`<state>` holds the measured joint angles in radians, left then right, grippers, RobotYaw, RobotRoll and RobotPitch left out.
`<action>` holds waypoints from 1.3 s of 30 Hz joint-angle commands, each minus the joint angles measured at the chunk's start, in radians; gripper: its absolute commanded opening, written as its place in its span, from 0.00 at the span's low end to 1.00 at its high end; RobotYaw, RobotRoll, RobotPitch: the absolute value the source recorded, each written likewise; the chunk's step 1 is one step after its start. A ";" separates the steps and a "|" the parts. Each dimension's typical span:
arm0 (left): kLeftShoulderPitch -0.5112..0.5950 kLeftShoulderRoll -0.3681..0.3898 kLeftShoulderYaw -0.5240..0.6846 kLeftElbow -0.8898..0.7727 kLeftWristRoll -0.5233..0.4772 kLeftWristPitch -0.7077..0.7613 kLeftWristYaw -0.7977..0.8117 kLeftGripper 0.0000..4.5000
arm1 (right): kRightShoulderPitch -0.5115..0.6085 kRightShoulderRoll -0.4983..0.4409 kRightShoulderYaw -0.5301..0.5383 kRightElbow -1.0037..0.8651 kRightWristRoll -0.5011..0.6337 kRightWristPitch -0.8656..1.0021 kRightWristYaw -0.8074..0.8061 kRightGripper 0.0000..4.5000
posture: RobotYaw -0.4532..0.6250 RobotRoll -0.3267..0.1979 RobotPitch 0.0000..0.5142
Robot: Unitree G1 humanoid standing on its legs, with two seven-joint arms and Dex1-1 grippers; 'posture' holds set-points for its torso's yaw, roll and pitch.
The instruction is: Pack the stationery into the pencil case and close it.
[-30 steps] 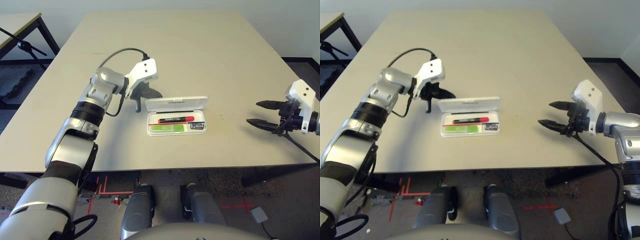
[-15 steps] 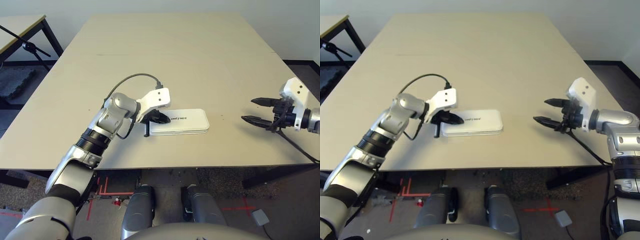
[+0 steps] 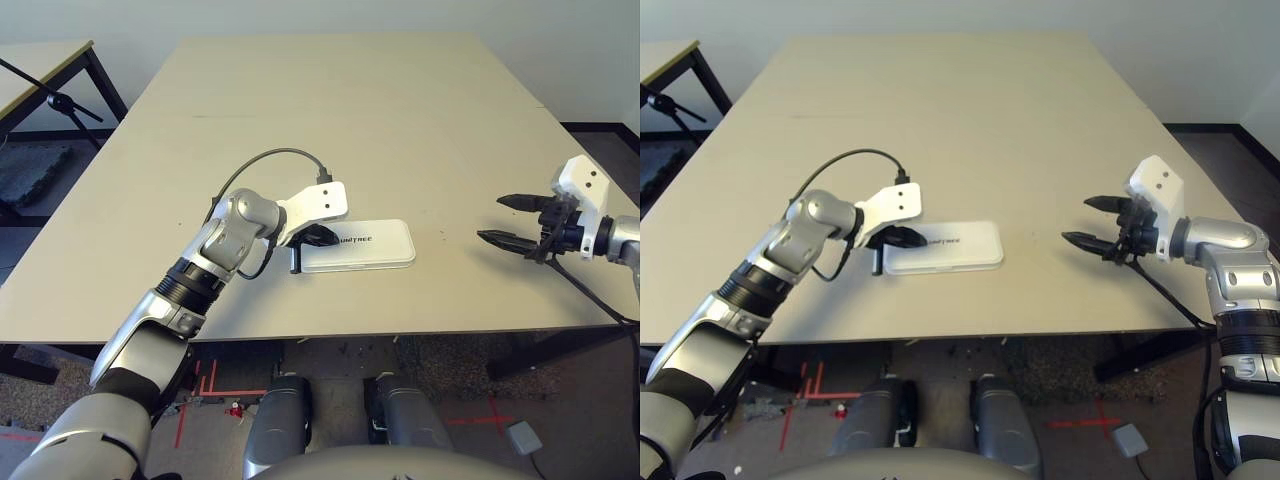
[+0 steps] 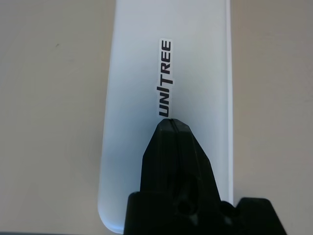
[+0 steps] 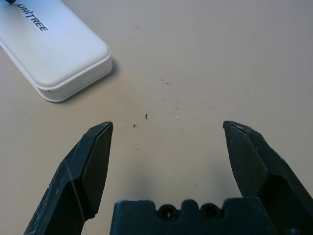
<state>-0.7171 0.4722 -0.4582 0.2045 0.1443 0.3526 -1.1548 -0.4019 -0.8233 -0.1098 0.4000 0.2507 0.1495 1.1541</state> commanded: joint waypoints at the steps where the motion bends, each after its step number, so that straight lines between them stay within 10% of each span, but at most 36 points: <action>1: 0.011 -0.023 -0.019 0.023 -0.006 0.039 -0.006 0.00 | -0.002 0.008 0.002 0.017 -0.006 -0.013 -0.010 1.00 | 0.55 0.62 0.13; 5: -0.011 -0.093 0.123 0.039 -0.089 0.109 0.097 0.14 | -0.016 0.031 -0.009 0.030 -0.005 -0.025 -0.050 1.00 | 0.55 0.62 0.14; 16: 0.020 -0.194 0.609 0.270 -0.226 -0.051 0.693 0.99 | -0.122 0.221 -0.115 0.207 -0.032 -0.082 -0.507 1.00 | 0.58 0.62 0.16; 24: 0.085 -0.178 0.762 0.421 -0.211 -0.407 1.019 0.99 | -0.175 0.311 -0.225 0.355 -0.013 -0.197 -0.778 1.00 | 0.60 0.62 0.17; 39: 0.113 -0.161 0.807 0.523 -0.220 -0.565 1.231 0.99 | -0.205 0.305 -0.268 0.506 -0.039 -0.363 -0.968 1.00 | 0.57 0.62 0.20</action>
<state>-0.6122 0.3179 0.3591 0.7363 -0.0770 -0.1989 0.0620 -0.5938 -0.5042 -0.3652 0.8848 0.2100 -0.2004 0.1860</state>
